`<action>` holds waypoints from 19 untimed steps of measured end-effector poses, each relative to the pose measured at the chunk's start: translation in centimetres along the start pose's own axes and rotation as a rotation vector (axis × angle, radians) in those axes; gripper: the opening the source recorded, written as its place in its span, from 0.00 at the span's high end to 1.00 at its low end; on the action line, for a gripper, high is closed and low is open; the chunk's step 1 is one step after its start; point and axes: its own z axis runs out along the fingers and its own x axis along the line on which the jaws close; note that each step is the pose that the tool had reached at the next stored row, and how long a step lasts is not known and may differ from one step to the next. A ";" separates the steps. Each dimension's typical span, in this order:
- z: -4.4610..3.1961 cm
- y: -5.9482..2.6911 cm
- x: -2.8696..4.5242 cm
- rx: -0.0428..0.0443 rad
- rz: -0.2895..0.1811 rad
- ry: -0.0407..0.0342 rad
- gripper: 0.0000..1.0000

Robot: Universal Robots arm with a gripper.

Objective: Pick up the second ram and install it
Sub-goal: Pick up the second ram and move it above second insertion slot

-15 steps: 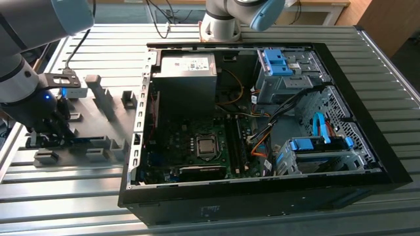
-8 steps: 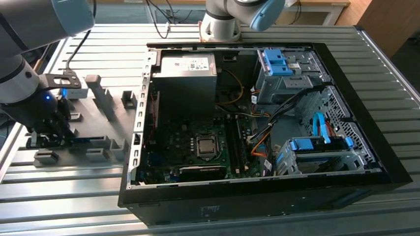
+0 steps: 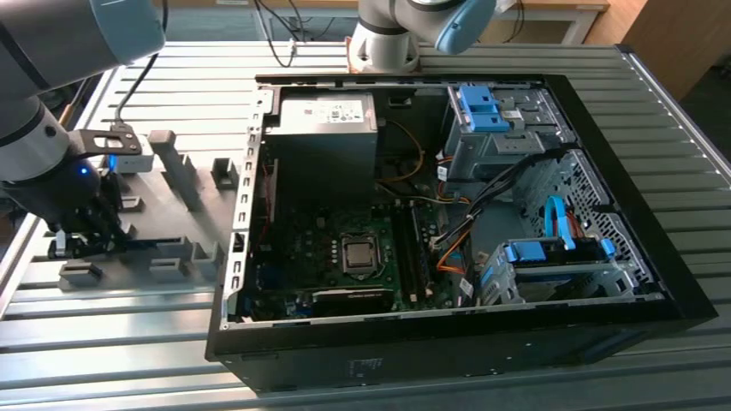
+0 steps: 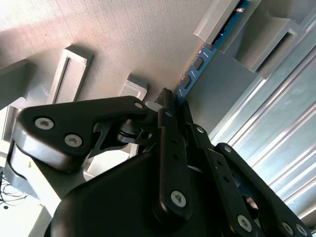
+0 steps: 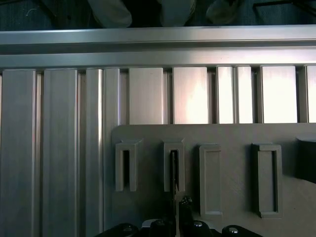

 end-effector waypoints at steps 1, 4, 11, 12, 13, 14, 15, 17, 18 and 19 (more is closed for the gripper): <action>0.00 0.00 0.00 0.0000 0.000 0.0000 0.79; 0.02 0.00 0.00 0.0000 0.000 0.0000 0.79; 0.02 0.00 0.00 -0.0001 0.000 0.0000 0.79; 0.03 0.00 0.00 0.0000 0.000 0.0000 0.81; 0.03 0.00 0.00 0.0000 0.000 0.0000 0.81; 0.03 0.00 0.00 0.0000 0.000 0.0000 0.86; 0.03 0.00 0.00 0.0000 0.000 0.0000 0.86; 0.03 0.00 0.00 -0.0001 0.000 0.0000 0.86; 0.03 0.00 0.00 0.0000 0.000 0.0000 0.86; 0.03 0.00 0.00 0.0000 0.000 0.0000 0.86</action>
